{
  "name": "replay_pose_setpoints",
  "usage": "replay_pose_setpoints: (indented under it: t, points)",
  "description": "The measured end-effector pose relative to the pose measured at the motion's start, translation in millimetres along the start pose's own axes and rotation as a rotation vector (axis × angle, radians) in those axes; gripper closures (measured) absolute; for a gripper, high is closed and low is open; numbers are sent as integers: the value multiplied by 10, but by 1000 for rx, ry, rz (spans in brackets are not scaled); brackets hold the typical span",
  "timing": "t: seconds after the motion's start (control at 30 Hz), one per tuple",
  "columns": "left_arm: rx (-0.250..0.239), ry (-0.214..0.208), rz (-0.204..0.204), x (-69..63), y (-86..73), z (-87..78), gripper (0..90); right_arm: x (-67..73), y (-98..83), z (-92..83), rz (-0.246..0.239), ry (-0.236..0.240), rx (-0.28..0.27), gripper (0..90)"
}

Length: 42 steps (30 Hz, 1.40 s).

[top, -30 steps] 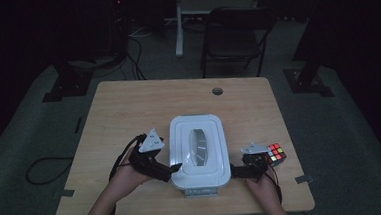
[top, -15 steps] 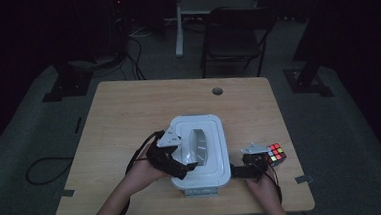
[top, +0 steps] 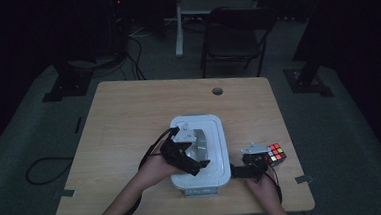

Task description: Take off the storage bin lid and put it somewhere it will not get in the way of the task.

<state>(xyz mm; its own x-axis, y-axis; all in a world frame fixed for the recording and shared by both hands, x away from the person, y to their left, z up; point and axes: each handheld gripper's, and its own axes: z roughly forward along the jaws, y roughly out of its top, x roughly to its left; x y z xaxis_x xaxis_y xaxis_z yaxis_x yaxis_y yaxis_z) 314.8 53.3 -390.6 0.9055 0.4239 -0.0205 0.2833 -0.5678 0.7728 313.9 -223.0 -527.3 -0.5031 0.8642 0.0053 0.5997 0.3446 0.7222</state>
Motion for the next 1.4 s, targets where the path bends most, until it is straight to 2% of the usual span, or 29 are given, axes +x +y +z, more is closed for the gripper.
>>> replay_pose_setpoints:
  t: [0.13, 0.2, 0.27, 0.33, 0.47, 0.57, 0.67, 0.87, 1.13, 1.33, 1.4]
  points:
    - [0, -37, -14, 2, 40, 35, 59, 0, 0, 0, 0, 0, 0, 126]
    - [-9, -42, -21, -3, 54, 48, 140, 0, 0, 0, 0, 0, 0, 126]
    - [1, -51, -28, -13, 63, 77, 152, 0, 0, 0, 0, 0, 0, 126]
    - [19, -34, 0, -39, 69, 98, 185, 0, 0, 0, 0, 0, 0, 126]
    - [46, -25, 28, -68, 77, 124, 257, 0, 0, 0, 0, 0, 0, 126]
    - [59, -10, 28, -77, 80, 137, 289, 1, 0, 0, 1, 0, 0, 126]
    - [60, -12, 15, -71, 81, 141, 297, 1, 0, 0, 1, 0, 0, 126]
    - [45, -20, -9, -51, 57, 110, 459, 1, 0, 0, 0, 0, 0, 126]
    - [38, -15, -25, -74, 44, 92, 517, 0, 0, 0, 0, 0, 0, 126]
    - [37, -45, -36, -61, 62, 56, 578, 0, 0, 0, 0, 0, 0, 126]
    - [17, -64, -42, -65, 73, 8, 611, 0, 0, 1, 0, 0, -1, 126]
